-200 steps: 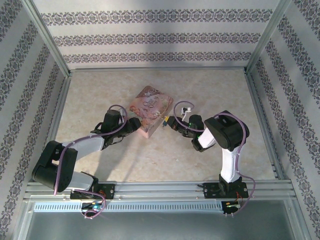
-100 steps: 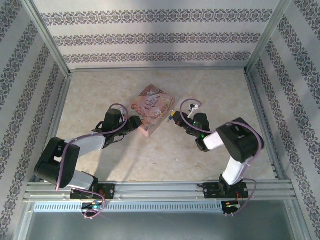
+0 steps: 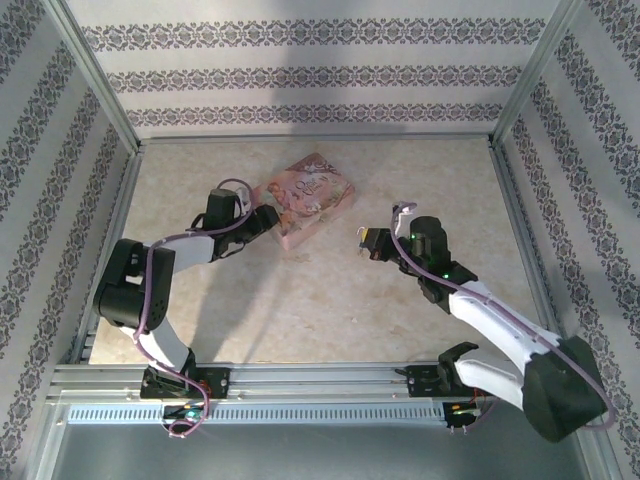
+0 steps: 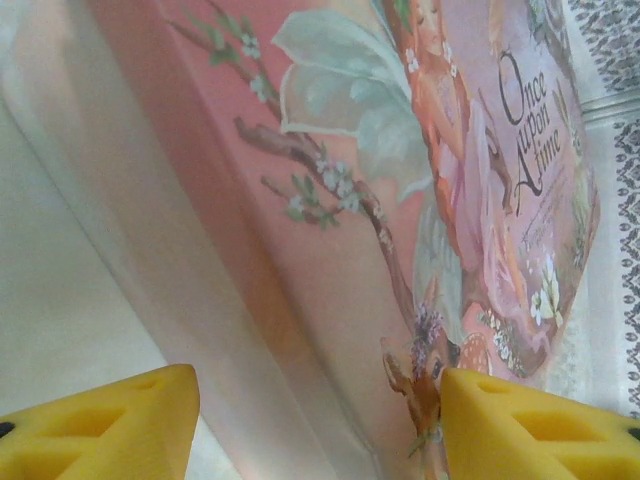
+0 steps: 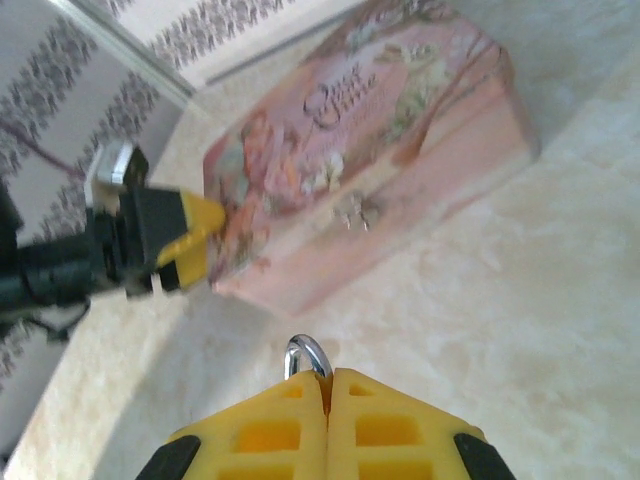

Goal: Unlock a padlock with a key

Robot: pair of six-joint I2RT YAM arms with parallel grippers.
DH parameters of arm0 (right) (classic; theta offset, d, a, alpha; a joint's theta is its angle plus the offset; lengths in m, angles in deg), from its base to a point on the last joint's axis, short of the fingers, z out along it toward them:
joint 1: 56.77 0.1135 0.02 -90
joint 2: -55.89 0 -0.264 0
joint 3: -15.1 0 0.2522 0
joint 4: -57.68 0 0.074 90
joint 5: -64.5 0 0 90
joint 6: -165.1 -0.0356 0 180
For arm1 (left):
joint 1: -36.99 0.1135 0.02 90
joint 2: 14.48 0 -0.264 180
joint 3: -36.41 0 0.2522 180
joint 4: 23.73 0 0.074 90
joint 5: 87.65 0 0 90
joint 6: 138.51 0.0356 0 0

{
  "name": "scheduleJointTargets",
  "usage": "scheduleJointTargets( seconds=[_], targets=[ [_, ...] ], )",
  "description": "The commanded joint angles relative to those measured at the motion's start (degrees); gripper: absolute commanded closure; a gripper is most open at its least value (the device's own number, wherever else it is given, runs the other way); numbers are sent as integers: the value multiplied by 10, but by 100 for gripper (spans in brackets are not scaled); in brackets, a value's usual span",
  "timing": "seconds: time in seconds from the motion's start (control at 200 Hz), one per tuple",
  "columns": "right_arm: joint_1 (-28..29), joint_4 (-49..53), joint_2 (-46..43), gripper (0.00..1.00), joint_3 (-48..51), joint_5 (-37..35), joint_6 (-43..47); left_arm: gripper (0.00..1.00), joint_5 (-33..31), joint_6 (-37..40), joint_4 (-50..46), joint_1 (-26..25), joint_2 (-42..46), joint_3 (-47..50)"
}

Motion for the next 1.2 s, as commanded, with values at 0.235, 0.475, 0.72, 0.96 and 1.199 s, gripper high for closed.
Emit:
scheduleJointTargets(
  seconds=[0.235,0.475,0.72,0.96,1.199],
  targets=[
    [76,266,58,100,-69,3,73,29,-81,80,-84,13,127,21],
    [121,275,172,100,-117,-18,74,24,-165,112,-123,13,288,71],
    [150,247,270,100,-148,-10,71,22,-206,127,-158,15,358,84],
    [161,213,322,87,-154,3,60,21,-223,127,-158,16,380,80],
    [146,232,252,68,-146,-26,75,19,-279,158,-162,17,437,99]
  ],
)
